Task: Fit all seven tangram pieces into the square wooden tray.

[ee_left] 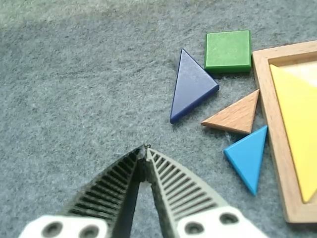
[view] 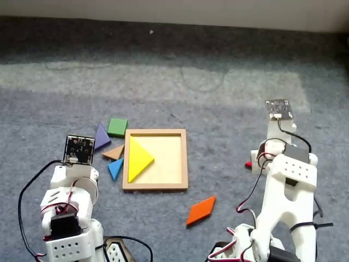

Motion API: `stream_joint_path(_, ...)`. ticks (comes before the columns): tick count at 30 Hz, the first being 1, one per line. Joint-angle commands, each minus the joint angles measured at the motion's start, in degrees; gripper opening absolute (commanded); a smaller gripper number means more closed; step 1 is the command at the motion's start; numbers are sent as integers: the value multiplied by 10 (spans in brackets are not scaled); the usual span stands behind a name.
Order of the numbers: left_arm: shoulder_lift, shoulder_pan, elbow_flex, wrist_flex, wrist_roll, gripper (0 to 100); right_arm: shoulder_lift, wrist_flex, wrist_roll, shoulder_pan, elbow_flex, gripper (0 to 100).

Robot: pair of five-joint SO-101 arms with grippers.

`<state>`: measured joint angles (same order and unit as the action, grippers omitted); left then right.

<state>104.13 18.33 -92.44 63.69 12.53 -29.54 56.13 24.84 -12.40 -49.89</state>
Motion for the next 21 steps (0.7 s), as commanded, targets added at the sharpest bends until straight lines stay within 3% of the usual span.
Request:
stream_joint_path(1, 1, 7, 3, -9, 4, 8, 11, -15, -6, -5, 12, 418)
stream_joint_path(6, 1, 7, -4, -12, 4, 8, 148, -51, -5, -2, 70, 418)
stream_joint_path(15, 1, 7, -4, -12, 4, 8, 367, 50, -3, -1, 266, 418)
stream_joint_path(21, 1, 7, -4, -12, 4, 8, 437, 97, -4, 36, 318, 418)
